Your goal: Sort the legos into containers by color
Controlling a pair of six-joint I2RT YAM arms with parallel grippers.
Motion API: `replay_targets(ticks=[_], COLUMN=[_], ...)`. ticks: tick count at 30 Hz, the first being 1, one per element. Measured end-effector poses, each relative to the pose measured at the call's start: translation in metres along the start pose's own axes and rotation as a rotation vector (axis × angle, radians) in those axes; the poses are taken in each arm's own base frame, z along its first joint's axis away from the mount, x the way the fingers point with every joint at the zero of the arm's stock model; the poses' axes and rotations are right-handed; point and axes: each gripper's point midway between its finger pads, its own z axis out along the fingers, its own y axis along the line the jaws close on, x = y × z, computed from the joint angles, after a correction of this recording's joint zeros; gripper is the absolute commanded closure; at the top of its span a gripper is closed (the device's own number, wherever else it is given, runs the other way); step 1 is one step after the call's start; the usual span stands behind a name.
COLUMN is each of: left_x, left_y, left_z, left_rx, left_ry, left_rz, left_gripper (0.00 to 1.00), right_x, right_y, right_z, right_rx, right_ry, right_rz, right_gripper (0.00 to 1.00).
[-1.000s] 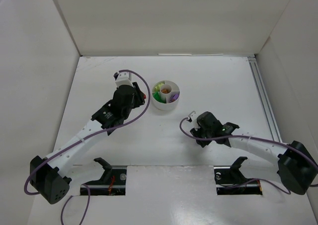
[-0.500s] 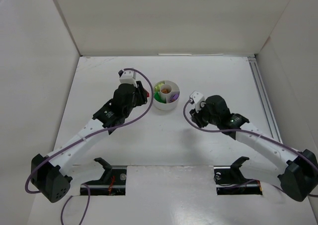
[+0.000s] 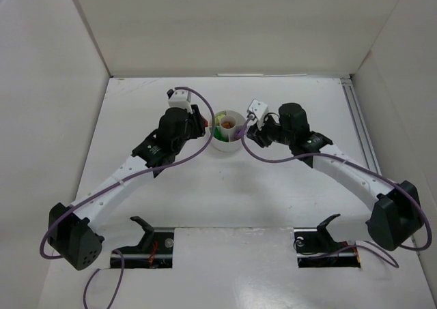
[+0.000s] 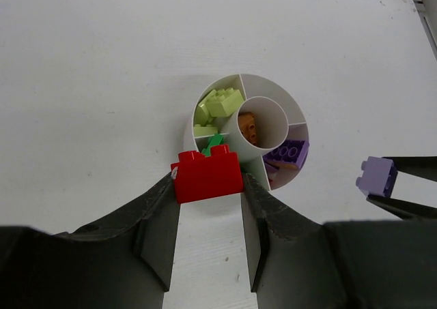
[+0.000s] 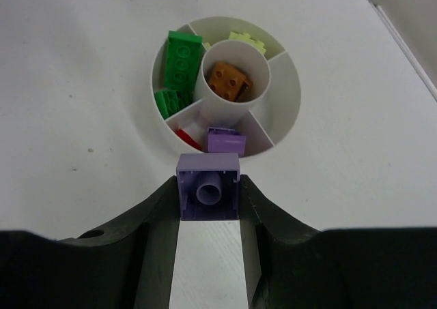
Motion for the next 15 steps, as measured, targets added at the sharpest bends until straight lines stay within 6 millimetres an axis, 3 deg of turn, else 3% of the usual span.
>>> replay_targets(ticks=[9, 15], left_x=[-0.005, -0.008], left_y=[0.013, 0.017], left_z=[0.003, 0.002], left_rx=[-0.029, -0.034], left_ry=[-0.008, -0.013], left_rz=[-0.014, -0.022], left_gripper=[1.00, 1.00], right_x=[0.010, 0.002], right_y=[0.020, 0.034], right_z=[0.046, 0.065], right_rx=[-0.146, -0.179], right_ry=[0.008, -0.002], right_rz=[-0.009, -0.036], right_gripper=[0.73, 0.73])
